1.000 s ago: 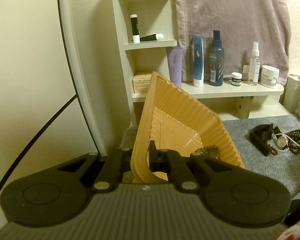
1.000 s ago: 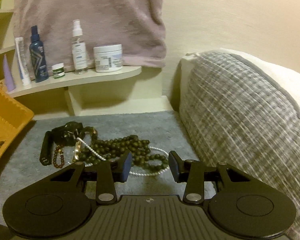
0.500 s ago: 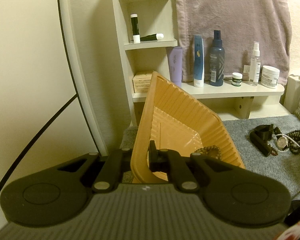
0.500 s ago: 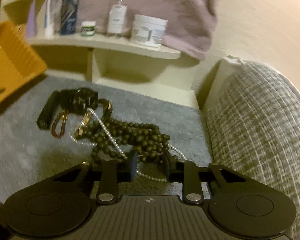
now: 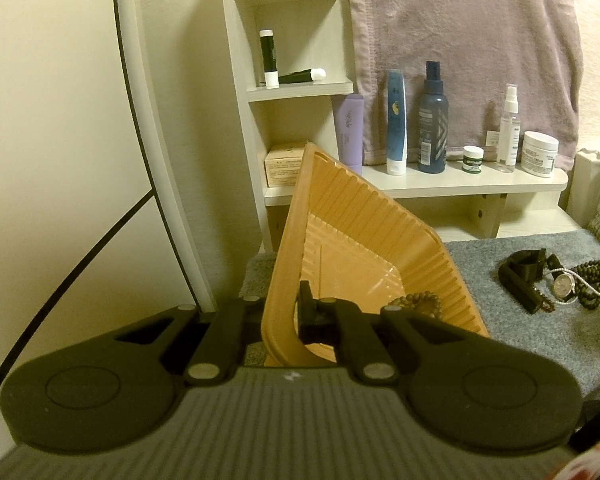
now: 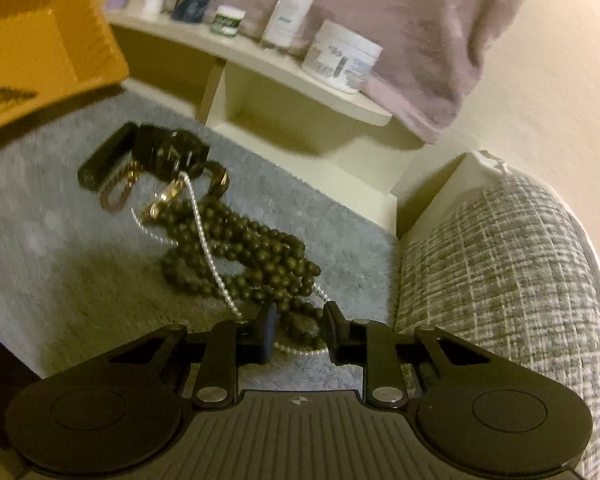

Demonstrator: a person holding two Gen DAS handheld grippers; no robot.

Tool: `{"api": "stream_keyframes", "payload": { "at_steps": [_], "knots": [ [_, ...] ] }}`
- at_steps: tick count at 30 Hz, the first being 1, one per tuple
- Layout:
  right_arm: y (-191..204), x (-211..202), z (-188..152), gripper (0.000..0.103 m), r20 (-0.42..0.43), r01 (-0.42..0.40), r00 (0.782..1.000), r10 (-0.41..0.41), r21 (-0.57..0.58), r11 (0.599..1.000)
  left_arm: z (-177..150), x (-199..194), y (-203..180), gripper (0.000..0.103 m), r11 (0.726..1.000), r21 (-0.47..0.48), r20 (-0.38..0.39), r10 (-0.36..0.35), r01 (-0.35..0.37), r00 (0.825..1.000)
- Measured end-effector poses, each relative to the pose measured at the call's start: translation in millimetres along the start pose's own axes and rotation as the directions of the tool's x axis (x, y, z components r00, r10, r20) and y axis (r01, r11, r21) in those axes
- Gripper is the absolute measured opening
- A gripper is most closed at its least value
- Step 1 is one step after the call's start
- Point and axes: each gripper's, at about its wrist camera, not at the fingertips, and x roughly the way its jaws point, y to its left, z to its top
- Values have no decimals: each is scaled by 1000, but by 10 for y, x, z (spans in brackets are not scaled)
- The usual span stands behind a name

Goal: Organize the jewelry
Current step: 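Close the right tool on the dark green bead necklace, then lift the bead necklace high and lower it into the orange tray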

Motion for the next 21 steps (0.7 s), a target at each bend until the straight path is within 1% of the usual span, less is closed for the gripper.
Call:
{"api": "stream_keyframes", "payload": {
  "at_steps": [2,3,5,9,14,17,21],
  "knots": [
    [21,64,-18,25,-6,-13,1000,13,-29,999,5,1,-3,5,1000,0,1,0,0,1000],
    [31,74,-19,23,0,-12,1000,12,-42,999,6,2,-7,5,1000,1,0,1,-1,1000],
    [44,74,4,7,-6,-16,1000,15,-63,998,7,2,-7,5,1000,0,-1,0,0,1000],
    [48,-22,58,7,16,-1,1000,2,-100,995,14,0,-7,6,1000,1,-1,1,-1,1000],
    [-9,-294,216,7,99,65,994,-50,-152,986,23,-3,-7,5,1000,2,-1,1,-1,1000],
    [-89,-500,374,7,162,111,983,-83,-174,978,23,-1,-4,5,1000,2,-1,0,0,1000],
    [-202,-781,607,7,239,169,964,-119,-200,965,25,-3,-8,5,1000,2,-1,0,0,1000]
  ]
}}
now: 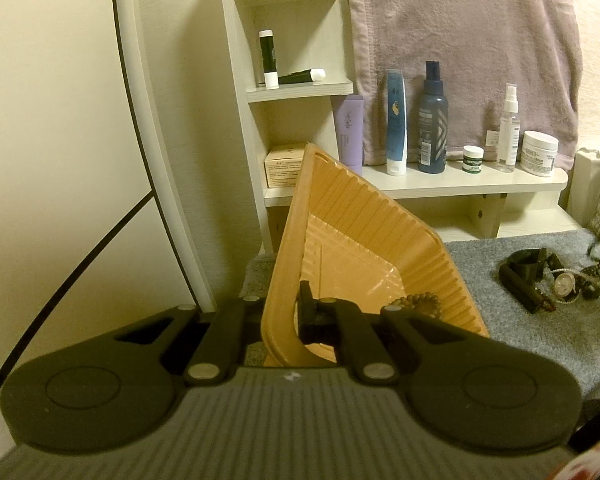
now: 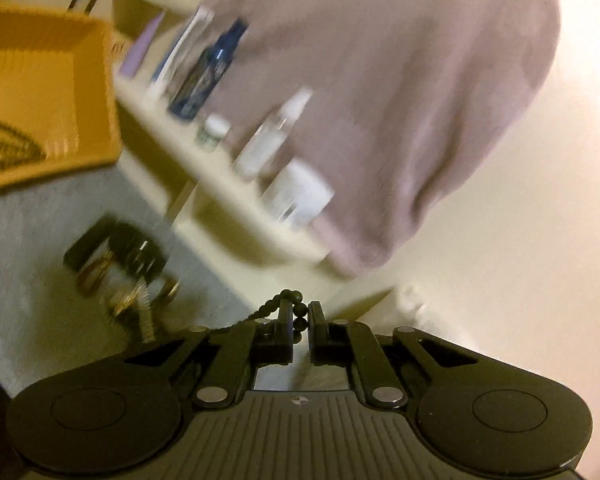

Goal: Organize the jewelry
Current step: 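Lift the bead necklace high and lower it into the orange tray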

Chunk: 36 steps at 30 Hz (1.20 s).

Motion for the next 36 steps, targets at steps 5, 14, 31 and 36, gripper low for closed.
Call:
{"api": "stream_keyframes", "payload": {
  "at_steps": [5,14,31,36],
  "knots": [
    [-246,-205,294,7,64,57,996,-54,-32,998,-2,0,0,6,1000,5,5,-1,1,1000],
    [-549,-531,676,7,135,124,985,-110,-95,988,-1,5,3,6,1000,8,5,-7,7,1000],
    [-989,-905,1562,7,315,228,936,-155,-208,951,12,-12,-18,6,1000,21,11,-10,9,1000],
    [-1057,-1011,1811,7,358,236,922,-147,-221,946,21,-8,-19,6,1000,24,11,-11,11,1000]
  ]
}}
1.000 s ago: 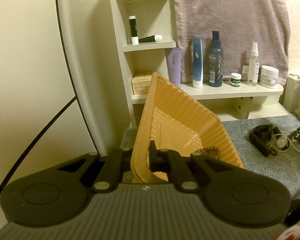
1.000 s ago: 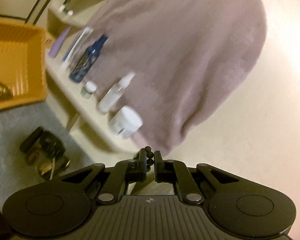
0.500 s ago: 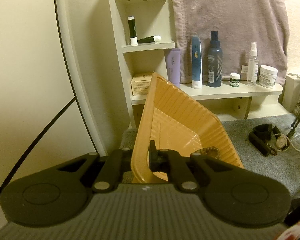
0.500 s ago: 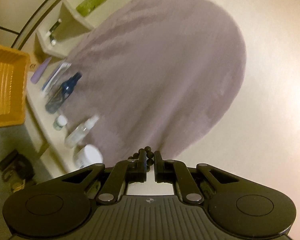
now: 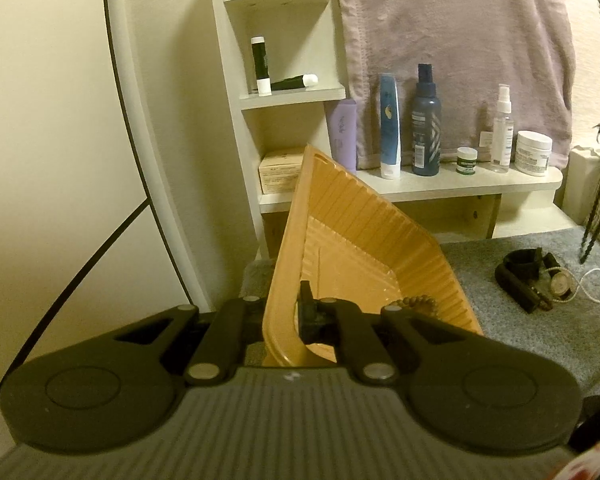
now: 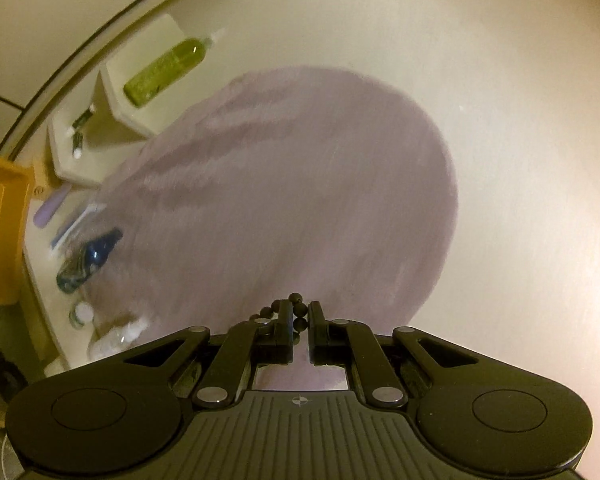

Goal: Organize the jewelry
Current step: 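Lift the bead necklace high and lower it into the orange tray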

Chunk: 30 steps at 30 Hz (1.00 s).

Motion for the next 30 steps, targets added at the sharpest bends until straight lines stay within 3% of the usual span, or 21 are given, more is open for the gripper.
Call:
{"api": "stream_keyframes", "payload": {
  "at_steps": [8,13,22,30],
  "knots": [
    [-131,-17,500,7,112,-53,992,53,-2,999,4,-5,-7,6,1000,4,-2,-2,2,1000],
    [-48,-4,820,7,196,-137,971,138,-18,990,5,-8,1,6,1000,3,-3,-5,5,1000],
    [337,96,1125,7,312,-267,899,308,-167,949,2,-4,11,6,1000,-2,-4,-9,9,1000],
    [934,147,1041,7,344,-268,822,454,-469,842,0,-7,11,6,1000,-11,-6,-9,8,1000]
  ]
}}
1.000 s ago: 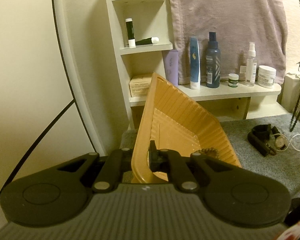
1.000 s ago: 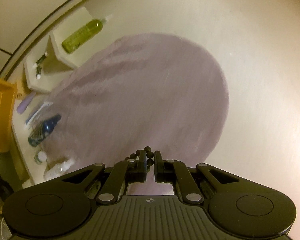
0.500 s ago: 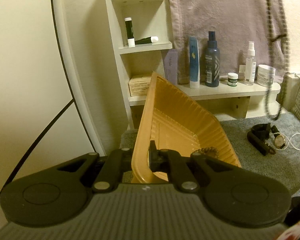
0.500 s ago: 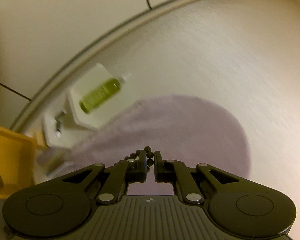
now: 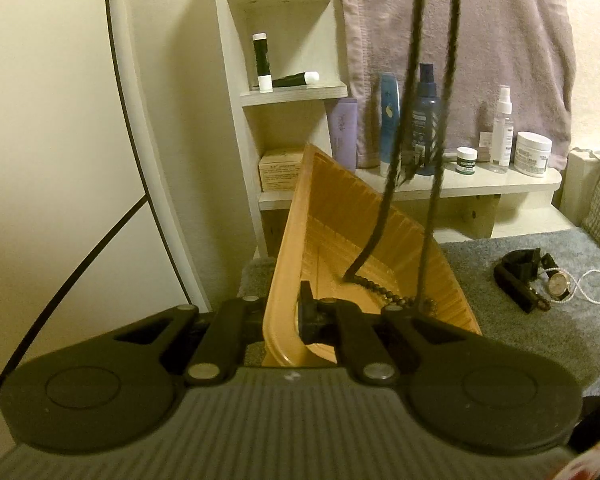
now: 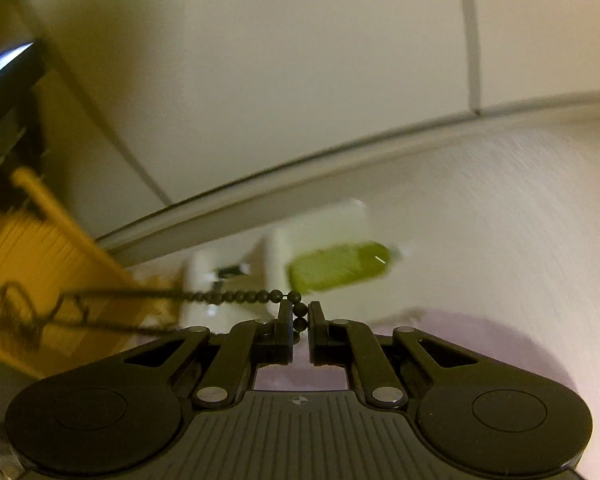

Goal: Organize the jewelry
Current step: 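Lift the bead necklace high and lower it into the orange tray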

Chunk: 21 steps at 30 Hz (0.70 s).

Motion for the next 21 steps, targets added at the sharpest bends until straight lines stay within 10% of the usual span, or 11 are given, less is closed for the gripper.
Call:
{"api": "stream_keyframes", "payload": {
  "at_steps": [8,21],
  "knots": [
    [573,258,-151,7,36,-92,994,102,-208,974,2,2,4,6,1000,-4,0,0,0,1000],
    [915,637,-203,7,11,-188,982,189,-69,980,3,8,30,6,1000,-16,-2,-1,1,1000]
  ]
}}
